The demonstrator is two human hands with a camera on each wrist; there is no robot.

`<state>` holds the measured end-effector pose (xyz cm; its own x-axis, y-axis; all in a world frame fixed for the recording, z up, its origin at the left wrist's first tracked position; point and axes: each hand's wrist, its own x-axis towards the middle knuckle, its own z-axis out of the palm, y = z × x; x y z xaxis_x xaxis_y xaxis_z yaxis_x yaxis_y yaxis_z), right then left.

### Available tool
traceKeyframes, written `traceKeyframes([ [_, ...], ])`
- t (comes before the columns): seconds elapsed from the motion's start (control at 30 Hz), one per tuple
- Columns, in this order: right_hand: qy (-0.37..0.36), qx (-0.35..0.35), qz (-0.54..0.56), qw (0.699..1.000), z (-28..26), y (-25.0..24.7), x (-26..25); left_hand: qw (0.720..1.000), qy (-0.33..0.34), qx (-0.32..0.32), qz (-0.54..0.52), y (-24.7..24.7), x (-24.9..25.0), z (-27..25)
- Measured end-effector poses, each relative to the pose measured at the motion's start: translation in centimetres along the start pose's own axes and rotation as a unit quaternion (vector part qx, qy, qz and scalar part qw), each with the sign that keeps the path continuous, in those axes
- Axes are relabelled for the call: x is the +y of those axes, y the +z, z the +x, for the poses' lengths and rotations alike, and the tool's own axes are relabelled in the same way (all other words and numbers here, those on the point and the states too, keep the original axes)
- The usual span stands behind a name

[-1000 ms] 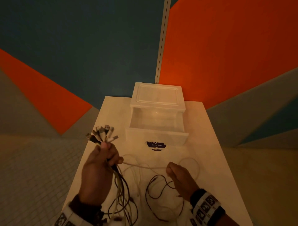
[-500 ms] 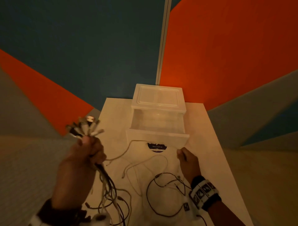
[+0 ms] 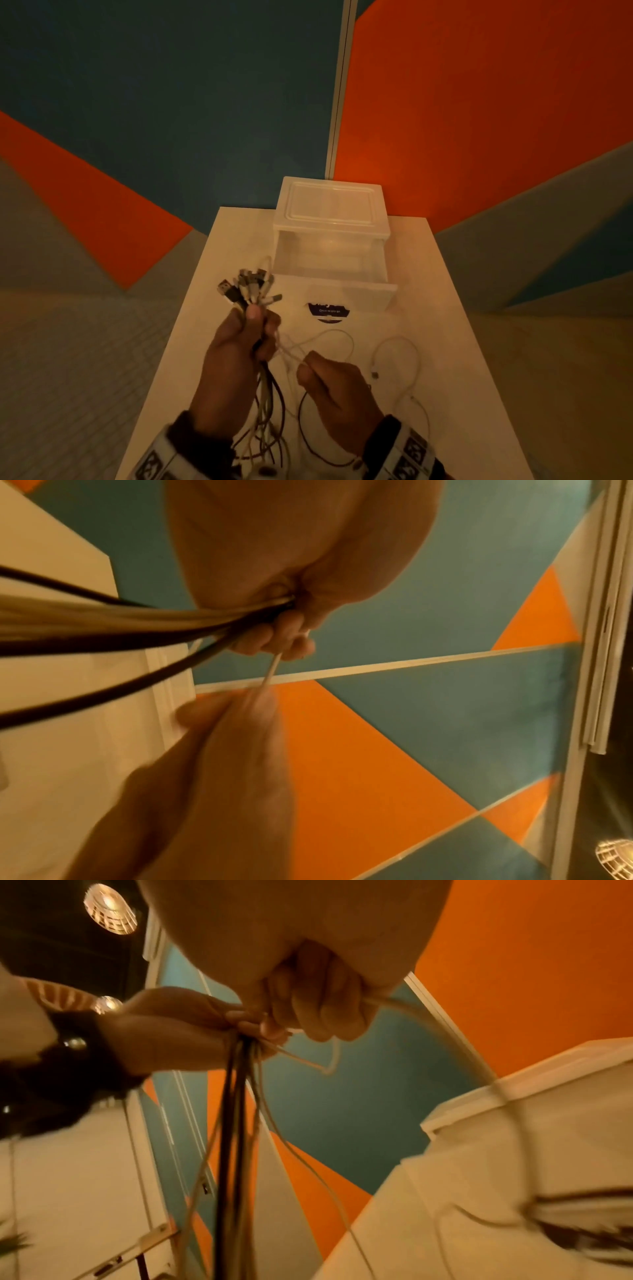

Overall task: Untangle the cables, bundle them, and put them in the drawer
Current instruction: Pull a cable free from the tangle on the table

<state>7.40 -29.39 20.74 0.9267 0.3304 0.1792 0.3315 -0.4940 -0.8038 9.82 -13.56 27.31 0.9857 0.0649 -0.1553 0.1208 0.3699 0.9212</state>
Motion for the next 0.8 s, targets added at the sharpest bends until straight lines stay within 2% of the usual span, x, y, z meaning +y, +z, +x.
traceKeyframes([
  [0.2,0.131,-0.062,-0.061,0.988,-2.3,-0.1,6.7,0.996,0.037,-0.001,-0.083,-2.6,2.2,0.9],
  [0.33,0.186,-0.074,-0.083,0.976,-2.0,-0.2,9.5,0.996,0.050,-0.007,-0.080,-2.8,2.8,0.4],
  [0.43,0.244,-0.106,-0.128,0.955,-1.7,-0.2,12.1,0.992,0.072,0.002,-0.099,-2.7,3.4,0.0],
  [0.57,0.287,-0.100,-0.170,0.938,-1.4,-0.7,16.1,0.990,0.099,-0.008,-0.096,-3.6,4.8,-0.3],
  [0.67,0.281,-0.071,-0.210,0.934,0.2,-2.1,15.8,0.993,0.092,-0.001,-0.076,-3.7,5.1,-0.3],
  [0.8,0.215,0.008,-0.158,0.964,2.9,-5.4,10.7,0.996,0.071,0.008,-0.058,-3.4,4.3,-0.3],
])
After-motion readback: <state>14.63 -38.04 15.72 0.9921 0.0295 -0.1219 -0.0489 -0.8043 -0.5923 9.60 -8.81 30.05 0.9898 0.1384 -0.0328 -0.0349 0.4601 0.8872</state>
